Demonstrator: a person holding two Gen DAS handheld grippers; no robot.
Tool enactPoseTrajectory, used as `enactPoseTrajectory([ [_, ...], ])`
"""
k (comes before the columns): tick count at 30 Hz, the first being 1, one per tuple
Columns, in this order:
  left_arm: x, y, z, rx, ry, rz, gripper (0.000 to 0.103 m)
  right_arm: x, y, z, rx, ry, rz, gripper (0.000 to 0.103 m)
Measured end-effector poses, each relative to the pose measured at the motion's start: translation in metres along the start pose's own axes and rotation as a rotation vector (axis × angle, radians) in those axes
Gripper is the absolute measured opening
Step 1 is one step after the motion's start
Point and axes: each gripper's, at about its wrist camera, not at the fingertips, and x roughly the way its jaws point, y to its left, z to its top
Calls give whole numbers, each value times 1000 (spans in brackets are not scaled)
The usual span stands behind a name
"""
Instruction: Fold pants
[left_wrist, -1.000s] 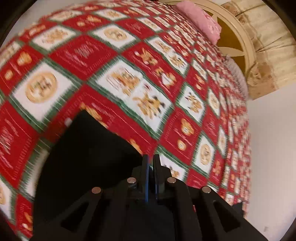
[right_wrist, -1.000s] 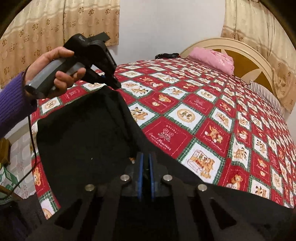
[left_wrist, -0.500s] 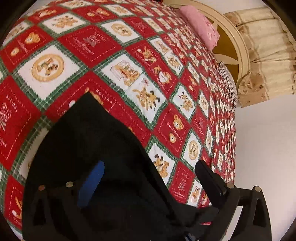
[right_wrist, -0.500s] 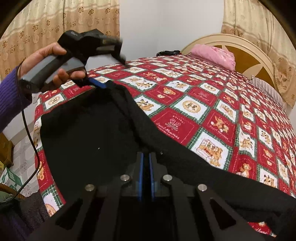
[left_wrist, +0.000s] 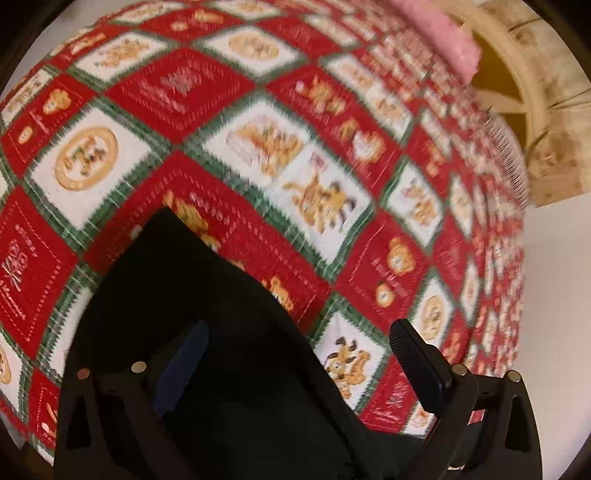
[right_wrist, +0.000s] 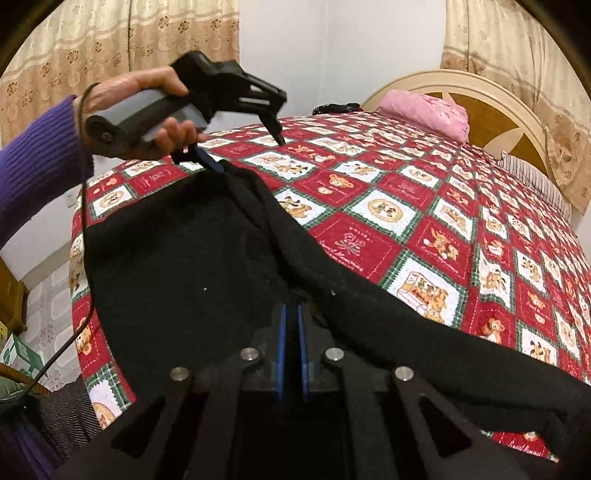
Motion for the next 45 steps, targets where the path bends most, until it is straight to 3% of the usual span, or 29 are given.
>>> enactPoseTrajectory([
  [1, 9, -2, -1, 7, 31, 18, 78, 0, -2, -1, 4, -1, -3, 9],
  [3, 14, -4, -2, 20, 26, 67, 67, -1, -4, -1, 15, -4, -9, 9],
  [4, 13, -5, -3, 21, 12, 73, 57, -1, -6, -2, 22, -5, -11, 9],
  [5, 10, -3, -2, 23, -6, 70, 35, -1, -7, -2, 27, -7, -14, 9],
  [7, 9, 4, -1, 6, -5, 1, 3, -4, -12, -4, 43, -12, -20, 9],
  [9, 11, 14, -1, -7, -3, -63, 3, -6, -19, -6, 74, -17, -16, 9],
  [13, 0, 17, -9, 49, -92, -144, 3, -9, -31, -8, 145, -30, -26, 10],
  [20, -71, 10, -39, 142, -333, -331, 3, -23, -50, -14, 277, -50, -64, 10],
  [25, -109, 22, -74, 177, -443, -420, 3, -38, -56, -14, 339, -89, -58, 12],
  [27, -118, 31, -91, 177, -471, -448, 3, -44, -59, -15, 380, -96, -45, 25],
  [29, -124, 44, -113, 181, -507, -454, 3, -50, -63, -19, 425, -110, -25, 61],
  [31, -123, 54, -132, 183, -521, -451, 3, -58, -69, -25, 492, -131, 0, 76],
  [36, -107, 97, -165, 124, -511, -441, 3, -61, -82, -37, 670, -118, 126, 76],
  [42, -90, 123, -173, 60, -461, -468, 3, -32, -80, -44, 826, -58, 249, 76],
  [45, -89, 124, -171, 69, -463, -477, 3, -20, -78, -36, 857, -38, 234, 76],
])
